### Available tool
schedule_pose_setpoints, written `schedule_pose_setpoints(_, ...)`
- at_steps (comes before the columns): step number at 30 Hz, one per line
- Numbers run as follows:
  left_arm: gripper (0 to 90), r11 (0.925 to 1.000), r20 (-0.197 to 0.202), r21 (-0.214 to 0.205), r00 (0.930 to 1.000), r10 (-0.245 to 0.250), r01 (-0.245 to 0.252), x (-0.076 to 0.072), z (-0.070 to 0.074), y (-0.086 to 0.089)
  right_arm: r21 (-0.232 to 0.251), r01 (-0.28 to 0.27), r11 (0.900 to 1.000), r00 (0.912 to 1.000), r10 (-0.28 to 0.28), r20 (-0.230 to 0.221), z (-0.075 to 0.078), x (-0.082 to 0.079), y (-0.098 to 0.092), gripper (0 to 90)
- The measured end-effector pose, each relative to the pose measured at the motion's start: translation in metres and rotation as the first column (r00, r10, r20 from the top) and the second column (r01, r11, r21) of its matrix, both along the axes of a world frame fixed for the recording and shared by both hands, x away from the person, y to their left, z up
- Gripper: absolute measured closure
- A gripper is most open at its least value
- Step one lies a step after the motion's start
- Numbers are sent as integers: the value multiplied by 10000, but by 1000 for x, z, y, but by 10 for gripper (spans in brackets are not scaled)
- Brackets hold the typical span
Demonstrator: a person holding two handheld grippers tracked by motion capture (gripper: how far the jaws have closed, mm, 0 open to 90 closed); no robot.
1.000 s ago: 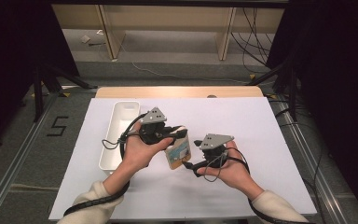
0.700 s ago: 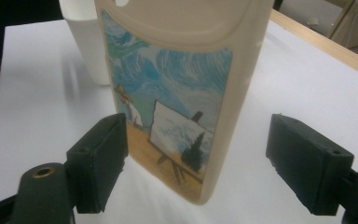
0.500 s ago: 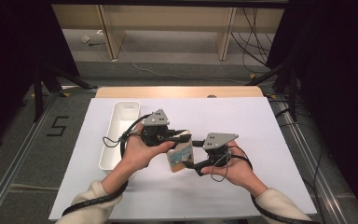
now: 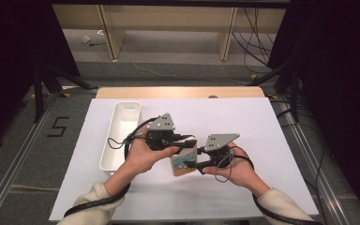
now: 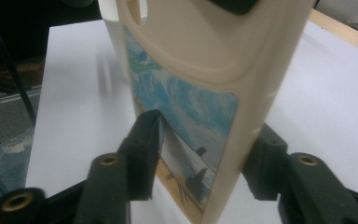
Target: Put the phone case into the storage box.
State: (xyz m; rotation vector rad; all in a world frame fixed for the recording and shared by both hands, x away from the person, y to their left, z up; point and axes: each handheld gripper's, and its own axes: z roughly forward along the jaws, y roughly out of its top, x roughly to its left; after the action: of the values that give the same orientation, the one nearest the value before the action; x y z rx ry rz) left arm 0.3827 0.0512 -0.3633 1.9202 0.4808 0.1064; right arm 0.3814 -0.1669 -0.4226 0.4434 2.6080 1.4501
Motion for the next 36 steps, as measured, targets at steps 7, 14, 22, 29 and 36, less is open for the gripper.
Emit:
schedule_pose_setpoints(7, 789, 9999, 146, -15, 9998, -150, 151, -3, 2, -3, 142, -37, 9999, 9997, 40, -226, 1, 2, -5, 701)
schedule_pose_setpoints(14, 780, 9995, 258, 45, 9991, -324, 323, -2, 3, -2, -31, 19, 10000, 9998, -20, -200, 4, 1, -6, 775)
schedule_pose_setpoints(22, 766, 9987, 425, -6, 9978, -500, 500, -1, 1, -2, -174, 66, 9998, 9995, -71, -300, 4, 1, -8, 808)
schedule_pose_setpoints(29, 448, 9998, 1461, -128, 9891, 178, -161, 3, -1, -1, -144, 366, 9992, 9979, -373, -525, 6, 0, -7, 808)
schedule_pose_setpoints(36, 138, 9900, 1844, 13, 9730, 1387, -1414, 1, -4, -2, -118, 1430, 9897, 9872, -1435, -701, 6, 1, -9, 808)
